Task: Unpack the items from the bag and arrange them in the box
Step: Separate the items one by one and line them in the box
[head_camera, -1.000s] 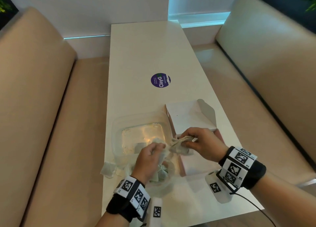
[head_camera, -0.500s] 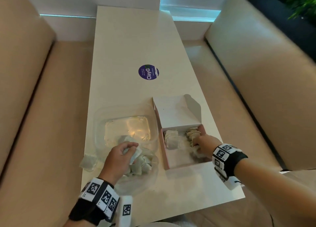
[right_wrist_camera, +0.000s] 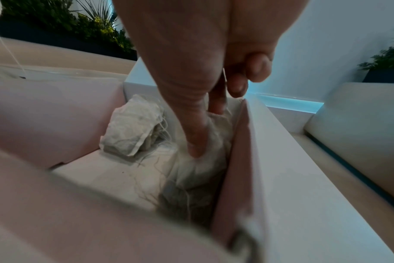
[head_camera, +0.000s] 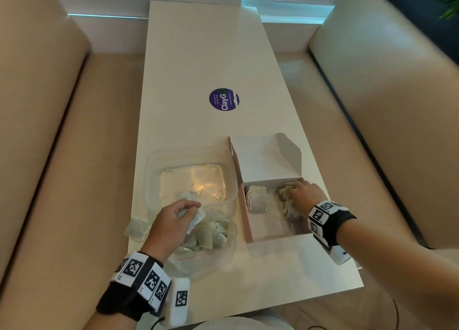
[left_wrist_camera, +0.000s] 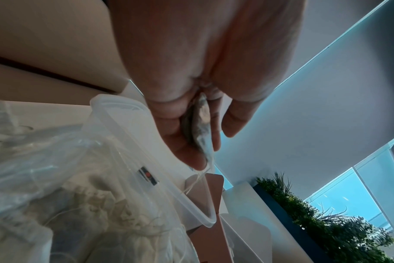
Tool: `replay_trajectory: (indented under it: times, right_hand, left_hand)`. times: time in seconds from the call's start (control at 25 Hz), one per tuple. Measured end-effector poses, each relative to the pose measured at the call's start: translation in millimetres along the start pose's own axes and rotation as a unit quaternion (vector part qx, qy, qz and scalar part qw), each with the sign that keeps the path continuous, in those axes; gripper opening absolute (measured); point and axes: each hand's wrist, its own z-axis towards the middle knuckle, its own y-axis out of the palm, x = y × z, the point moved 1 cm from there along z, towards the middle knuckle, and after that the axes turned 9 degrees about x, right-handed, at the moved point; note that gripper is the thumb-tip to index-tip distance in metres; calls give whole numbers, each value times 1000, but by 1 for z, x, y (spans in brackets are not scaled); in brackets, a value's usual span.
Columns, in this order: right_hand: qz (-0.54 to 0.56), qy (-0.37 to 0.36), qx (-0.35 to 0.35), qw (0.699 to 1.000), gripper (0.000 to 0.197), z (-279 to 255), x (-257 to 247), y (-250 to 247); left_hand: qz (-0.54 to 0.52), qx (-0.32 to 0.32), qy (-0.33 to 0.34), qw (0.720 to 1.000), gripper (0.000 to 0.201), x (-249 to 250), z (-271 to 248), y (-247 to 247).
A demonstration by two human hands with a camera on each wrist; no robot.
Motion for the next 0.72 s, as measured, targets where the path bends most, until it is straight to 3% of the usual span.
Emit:
replay_trajectory:
  times: [0.28, 0.4, 0.52, 0.64, 0.72]
  right_hand:
    - [54, 42, 4, 998, 39, -6, 12, 8]
    - [183, 80, 49, 979, 32, -12, 13, -3]
    - [347, 59, 137, 926, 23, -25, -12, -38]
    - [535, 4, 104, 839, 26, -41, -68, -86]
    - [594, -15, 69, 801, 31, -43, -104, -98]
  left_hand:
    - [8, -16, -1, 1000, 20, 4, 1, 2]
    - [-10, -24, -3, 1000, 26, 4, 1, 3]
    - [-78, -34, 6, 996, 28, 8, 0, 2]
    - [-150, -38, 13, 988, 30, 26, -7, 5]
    - [-175, -43, 10, 984, 39, 34, -12, 8]
